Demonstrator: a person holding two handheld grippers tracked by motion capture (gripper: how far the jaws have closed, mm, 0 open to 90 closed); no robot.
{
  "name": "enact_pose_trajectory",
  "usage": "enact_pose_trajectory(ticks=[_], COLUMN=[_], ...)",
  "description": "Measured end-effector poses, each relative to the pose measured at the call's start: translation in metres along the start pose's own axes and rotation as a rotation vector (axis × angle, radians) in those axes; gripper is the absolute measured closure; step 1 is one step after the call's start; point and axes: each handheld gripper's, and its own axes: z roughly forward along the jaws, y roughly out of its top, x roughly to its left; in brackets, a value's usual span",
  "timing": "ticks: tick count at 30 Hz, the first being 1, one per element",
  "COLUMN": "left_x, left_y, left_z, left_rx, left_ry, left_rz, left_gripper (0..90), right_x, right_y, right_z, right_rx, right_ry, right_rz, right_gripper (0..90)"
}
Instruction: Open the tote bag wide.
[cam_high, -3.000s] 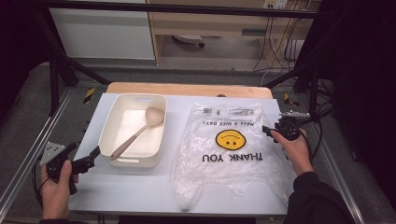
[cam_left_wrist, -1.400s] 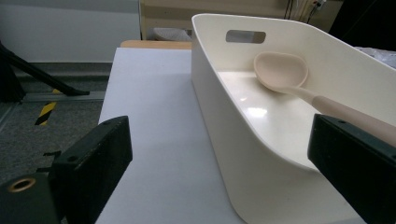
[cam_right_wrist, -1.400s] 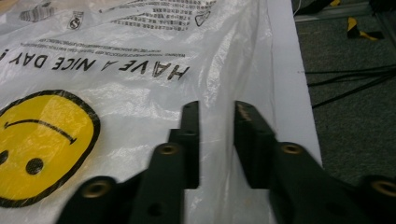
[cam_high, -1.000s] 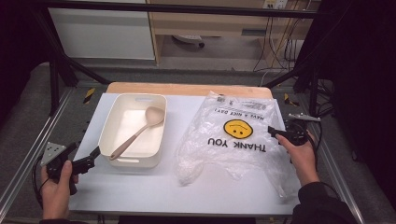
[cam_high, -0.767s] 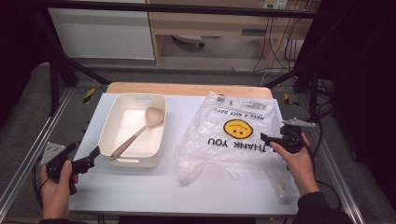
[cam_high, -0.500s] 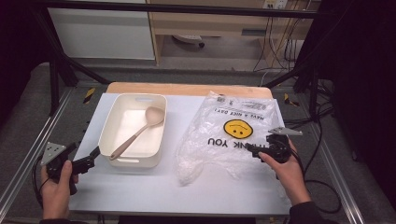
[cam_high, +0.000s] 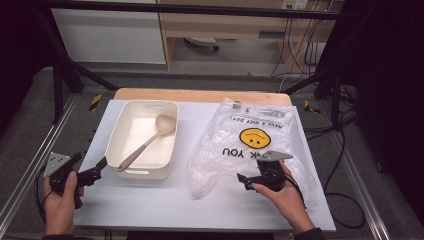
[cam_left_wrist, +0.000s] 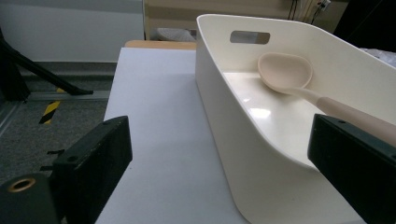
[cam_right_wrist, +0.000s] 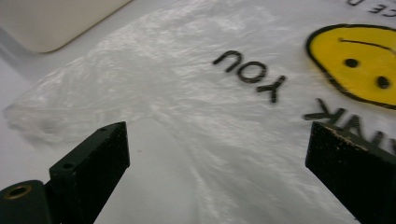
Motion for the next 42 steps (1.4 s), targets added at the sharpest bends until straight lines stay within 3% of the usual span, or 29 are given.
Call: enact_pose_trajectory(ticks=[2, 3, 7, 17, 22, 28, 37, 41, 42], left_x=[0.0, 0.0, -0.001, 0.0, 0.0, 0.0, 0.0, 0.0, 0.0], left_y=[0.0, 0.0, 0.0, 0.0, 0.0, 0.0, 0.001, 0.001, 0.001], left_z=[0.0, 0.0, 0.0, 0.0, 0.0, 0.0, 0.001, 0.001, 0.001], left_rx=[-0.001, -0.001, -0.003, -0.001, -0.001, -0.001, 0.001, 0.003, 0.003], left_ry=[0.001, 0.0, -0.001, -0.004, -0.004, -0.007, -0.01, -0.012, -0.012], left_rz=[0.001, 0.0, -0.001, -0.001, 0.0, -0.001, 0.0, 0.002, 0.002], left_gripper=[6.2, 6.2, 6.2, 6.2, 6.2, 6.2, 6.3, 6.2, 6.2], right_x=[0.005, 0.015, 0.033, 0.066, 0.087, 0.098, 0.112, 0.112, 0.112], right_y=[0.0, 0.0, 0.002, 0.005, 0.013, 0.017, 0.011, 0.005, 0.004], right_z=[0.002, 0.007, 0.016, 0.035, 0.045, 0.056, 0.08, 0.085, 0.085], right_rx=[0.003, 0.016, 0.037, 0.071, 0.06, 0.068, 0.13, 0.149, 0.135], right_ry=[0.023, 0.047, 0.084, 0.139, 0.168, 0.188, 0.194, 0.183, 0.17], right_rz=[0.002, -0.021, -0.06, -0.121, -0.175, -0.21, -0.255, -0.282, -0.299], right_gripper=[7.0, 7.0, 6.7, 6.1, 6.0, 5.7, 5.9, 10.0, 17.9])
